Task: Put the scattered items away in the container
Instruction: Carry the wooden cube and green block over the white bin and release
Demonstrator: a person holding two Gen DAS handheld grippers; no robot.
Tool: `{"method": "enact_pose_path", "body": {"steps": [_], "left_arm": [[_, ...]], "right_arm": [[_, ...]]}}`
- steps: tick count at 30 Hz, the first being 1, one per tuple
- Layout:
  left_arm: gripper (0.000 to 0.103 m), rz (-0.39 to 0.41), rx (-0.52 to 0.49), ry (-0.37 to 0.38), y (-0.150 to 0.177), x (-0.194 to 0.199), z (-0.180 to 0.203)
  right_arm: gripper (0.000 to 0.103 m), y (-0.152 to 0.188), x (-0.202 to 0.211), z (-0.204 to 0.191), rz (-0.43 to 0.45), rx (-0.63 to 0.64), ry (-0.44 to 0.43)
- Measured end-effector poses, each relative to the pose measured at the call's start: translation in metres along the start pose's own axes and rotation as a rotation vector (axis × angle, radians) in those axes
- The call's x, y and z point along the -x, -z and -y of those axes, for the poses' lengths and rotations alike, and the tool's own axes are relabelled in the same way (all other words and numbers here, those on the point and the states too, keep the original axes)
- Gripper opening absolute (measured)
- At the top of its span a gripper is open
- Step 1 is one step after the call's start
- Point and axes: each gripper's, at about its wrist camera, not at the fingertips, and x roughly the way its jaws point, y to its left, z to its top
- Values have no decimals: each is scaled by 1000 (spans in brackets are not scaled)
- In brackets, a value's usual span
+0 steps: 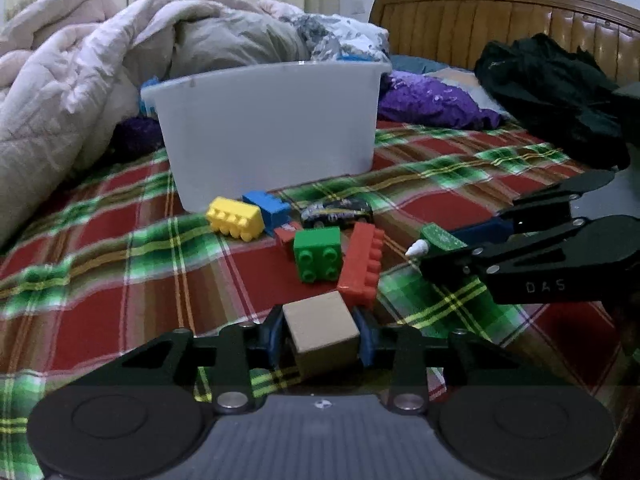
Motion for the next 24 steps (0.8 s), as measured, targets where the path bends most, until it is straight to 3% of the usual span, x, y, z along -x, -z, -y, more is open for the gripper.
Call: {"method": "enact_pose_path", "body": {"steps": [7,12,19,24], "left_arm": [[40,29,-6,-22,-25,20,-15],[40,62,13,-40,-61,34,-35],[40,129,53,-19,-150,35,-62],[40,139,42,-26,-211,10,-71]], "right_arm": [[33,-12,12,2,48,-14,-12],[33,-35,26,10,97,-44,-10],[33,-116,50,27,234,-32,15],[33,-175,34,43,263,-34,36]]}}
